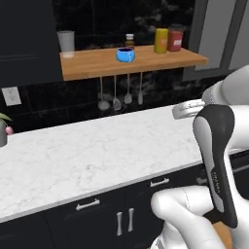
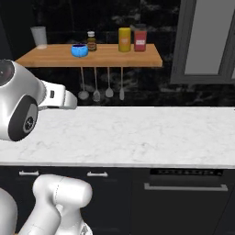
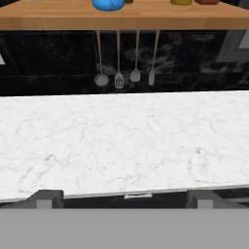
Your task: Gather all objects into one cabinet and sort the glasses and bowls to opposite sides.
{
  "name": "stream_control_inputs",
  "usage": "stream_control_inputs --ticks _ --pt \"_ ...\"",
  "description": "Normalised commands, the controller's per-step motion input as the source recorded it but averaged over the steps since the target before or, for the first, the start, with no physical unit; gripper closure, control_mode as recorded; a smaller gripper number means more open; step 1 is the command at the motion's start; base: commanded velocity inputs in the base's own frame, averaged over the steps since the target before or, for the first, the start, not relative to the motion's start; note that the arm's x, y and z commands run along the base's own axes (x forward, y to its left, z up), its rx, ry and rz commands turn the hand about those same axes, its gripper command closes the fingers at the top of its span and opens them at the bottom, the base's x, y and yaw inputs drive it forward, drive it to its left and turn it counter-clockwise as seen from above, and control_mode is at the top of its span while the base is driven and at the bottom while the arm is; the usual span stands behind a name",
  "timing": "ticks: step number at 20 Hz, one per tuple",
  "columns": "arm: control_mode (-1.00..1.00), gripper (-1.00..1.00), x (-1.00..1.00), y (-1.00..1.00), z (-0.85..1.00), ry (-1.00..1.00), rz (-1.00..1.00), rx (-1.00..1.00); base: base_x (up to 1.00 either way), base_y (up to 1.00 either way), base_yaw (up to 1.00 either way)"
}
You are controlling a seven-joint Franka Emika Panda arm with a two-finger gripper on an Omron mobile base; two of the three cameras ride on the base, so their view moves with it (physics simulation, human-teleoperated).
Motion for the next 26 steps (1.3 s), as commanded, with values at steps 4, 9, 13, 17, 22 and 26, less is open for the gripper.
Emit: stream_control_inputs --ticks 4,9,13,17,22,26 --pt "1.0 -1.0 0.0 0.0 0.0 0.0 0.0 0.0 0.58 0.04 0.0" --pt "1.0 -1.0 0.0 0.0 0.0 0.0 0.0 0.0 0.53 0.0 0.0" --pt "1.0 -1.0 0.0 0.0 0.0 0.0 0.0 0.0 0.22 0.0 0.01" --pt "1.0 -1.0 0.0 0.0 0.0 0.0 0.0 0.0 0.0 0.0 0.0" --pt "1.0 -1.0 0.0 0.0 0.0 0.0 0.0 0.0 0.22 0.0 0.0" --pt "1.0 -1.0 0.0 0.0 0.0 0.0 0.0 0.0 0.26 0.0 0.0"
